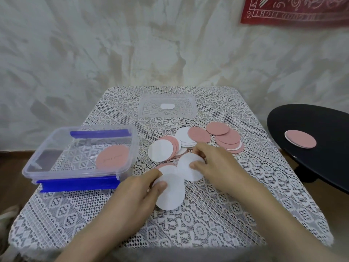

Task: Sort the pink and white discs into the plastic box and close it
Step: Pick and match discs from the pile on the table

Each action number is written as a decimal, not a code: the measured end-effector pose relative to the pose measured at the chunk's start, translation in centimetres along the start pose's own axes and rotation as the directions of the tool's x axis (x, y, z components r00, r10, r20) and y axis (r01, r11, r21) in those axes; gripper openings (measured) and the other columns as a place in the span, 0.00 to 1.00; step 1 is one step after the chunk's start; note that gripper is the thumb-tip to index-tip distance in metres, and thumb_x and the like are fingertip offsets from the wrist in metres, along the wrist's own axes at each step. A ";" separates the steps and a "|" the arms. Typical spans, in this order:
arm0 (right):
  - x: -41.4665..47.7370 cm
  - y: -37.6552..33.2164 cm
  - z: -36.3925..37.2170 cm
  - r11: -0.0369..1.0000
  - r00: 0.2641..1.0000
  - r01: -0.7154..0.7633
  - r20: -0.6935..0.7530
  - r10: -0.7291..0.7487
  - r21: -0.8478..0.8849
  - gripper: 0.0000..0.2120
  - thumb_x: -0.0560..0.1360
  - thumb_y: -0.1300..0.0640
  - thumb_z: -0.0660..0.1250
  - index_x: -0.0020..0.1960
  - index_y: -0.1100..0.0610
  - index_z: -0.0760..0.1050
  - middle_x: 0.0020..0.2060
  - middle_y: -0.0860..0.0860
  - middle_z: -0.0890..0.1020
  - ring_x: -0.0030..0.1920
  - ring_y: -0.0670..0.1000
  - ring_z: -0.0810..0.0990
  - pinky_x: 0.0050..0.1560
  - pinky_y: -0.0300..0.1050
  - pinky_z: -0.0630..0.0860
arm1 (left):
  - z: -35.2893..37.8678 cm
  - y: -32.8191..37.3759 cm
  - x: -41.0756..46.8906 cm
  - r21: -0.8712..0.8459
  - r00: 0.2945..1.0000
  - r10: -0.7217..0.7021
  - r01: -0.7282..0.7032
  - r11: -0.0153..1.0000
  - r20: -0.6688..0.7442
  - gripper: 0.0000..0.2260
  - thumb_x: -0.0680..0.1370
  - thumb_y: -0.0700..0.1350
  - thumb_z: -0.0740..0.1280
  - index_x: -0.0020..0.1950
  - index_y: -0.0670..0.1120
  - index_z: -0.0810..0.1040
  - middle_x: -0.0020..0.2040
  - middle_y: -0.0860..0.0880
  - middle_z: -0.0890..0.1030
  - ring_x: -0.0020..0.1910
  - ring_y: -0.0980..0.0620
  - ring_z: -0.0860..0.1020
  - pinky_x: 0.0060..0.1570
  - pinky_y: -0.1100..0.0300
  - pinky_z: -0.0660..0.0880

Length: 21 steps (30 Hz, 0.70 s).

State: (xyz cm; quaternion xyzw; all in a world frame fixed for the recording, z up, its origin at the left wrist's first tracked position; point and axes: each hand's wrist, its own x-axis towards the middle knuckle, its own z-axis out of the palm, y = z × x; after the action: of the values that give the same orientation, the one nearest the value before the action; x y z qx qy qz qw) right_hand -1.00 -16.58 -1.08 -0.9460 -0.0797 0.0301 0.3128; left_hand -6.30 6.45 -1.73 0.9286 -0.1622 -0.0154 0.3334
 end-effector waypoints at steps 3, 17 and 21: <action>-0.8 1.2 -0.5 1.000 0.997 0.015 -0.075 -0.016 -0.020 0.04 0.82 0.51 0.64 0.55 0.49 0.76 0.44 0.47 0.82 0.42 0.50 0.79 0.44 0.48 0.74 | 0.4 0.2 0.0 0.010 0.999 -0.017 0.018 1.000 -0.044 0.09 0.82 0.55 0.59 0.43 0.57 0.70 0.34 0.54 0.78 0.37 0.56 0.76 0.32 0.62 0.67; -2.7 -0.4 -0.6 0.900 0.990 -0.028 0.139 -0.036 0.435 0.08 0.84 0.55 0.62 0.49 0.50 0.78 0.29 0.49 0.77 0.28 0.46 0.75 0.30 0.41 0.72 | 0.1 0.3 -1.1 -0.158 0.992 -0.099 0.085 0.984 -0.081 0.10 0.84 0.46 0.59 0.44 0.56 0.74 0.32 0.53 0.77 0.27 0.57 0.71 0.28 0.62 0.66; -2.9 -1.5 0.8 0.922 0.974 0.009 0.204 -0.094 0.387 0.08 0.84 0.55 0.63 0.51 0.45 0.79 0.29 0.41 0.79 0.27 0.44 0.76 0.32 0.41 0.75 | -0.2 0.8 -1.3 -0.272 0.995 -0.089 0.072 0.959 -0.049 0.10 0.85 0.47 0.57 0.49 0.56 0.76 0.28 0.48 0.79 0.25 0.57 0.74 0.28 0.63 0.70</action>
State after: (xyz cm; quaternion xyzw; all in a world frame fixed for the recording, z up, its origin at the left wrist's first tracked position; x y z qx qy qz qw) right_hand -4.13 -15.44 -0.85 -0.8550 -0.1312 0.1405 0.4817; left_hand -7.75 6.44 -1.18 0.8803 -0.1106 -0.0226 0.4609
